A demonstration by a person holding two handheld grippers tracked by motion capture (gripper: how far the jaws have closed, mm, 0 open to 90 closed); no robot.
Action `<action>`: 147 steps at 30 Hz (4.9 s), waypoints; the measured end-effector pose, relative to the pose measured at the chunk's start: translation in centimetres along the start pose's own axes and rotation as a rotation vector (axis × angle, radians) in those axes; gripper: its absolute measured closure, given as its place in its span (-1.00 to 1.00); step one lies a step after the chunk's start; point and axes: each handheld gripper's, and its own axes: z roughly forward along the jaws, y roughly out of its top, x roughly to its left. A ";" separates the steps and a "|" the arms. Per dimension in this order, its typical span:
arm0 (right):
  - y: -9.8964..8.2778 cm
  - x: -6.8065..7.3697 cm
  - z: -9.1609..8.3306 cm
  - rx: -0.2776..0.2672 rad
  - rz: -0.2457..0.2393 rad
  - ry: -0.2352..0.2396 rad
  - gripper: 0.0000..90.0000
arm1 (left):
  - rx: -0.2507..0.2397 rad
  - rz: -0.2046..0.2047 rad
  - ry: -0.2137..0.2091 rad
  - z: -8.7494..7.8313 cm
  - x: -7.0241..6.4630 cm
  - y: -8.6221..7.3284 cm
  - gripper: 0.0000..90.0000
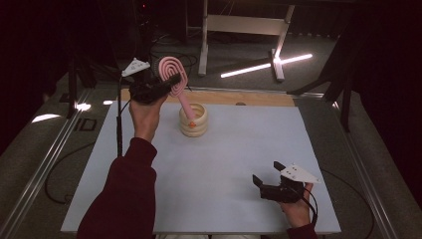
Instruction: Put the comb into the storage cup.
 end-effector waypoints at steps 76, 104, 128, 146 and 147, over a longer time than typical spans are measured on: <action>-0.1 0.0 -0.1 -0.009 -0.001 -0.007 -0.81 | -0.006 -0.017 0.081 2.6 0.7 -2.3 0.42; 0.0 0.1 -0.2 -0.016 0.002 -0.001 -0.81 | -0.004 -0.024 0.110 3.9 0.9 -3.5 0.42; 0.0 0.1 -0.2 -0.014 0.005 0.002 -0.81 | 0.028 -0.008 0.126 5.1 0.6 -4.8 0.42; 0.0 0.2 -0.2 -0.019 0.004 0.002 -0.81 | 0.040 -0.015 0.136 5.6 0.5 -6.1 0.42; 0.0 0.2 -0.2 -0.019 0.004 0.002 -0.81 | 0.040 -0.015 0.136 5.6 0.5 -6.1 0.42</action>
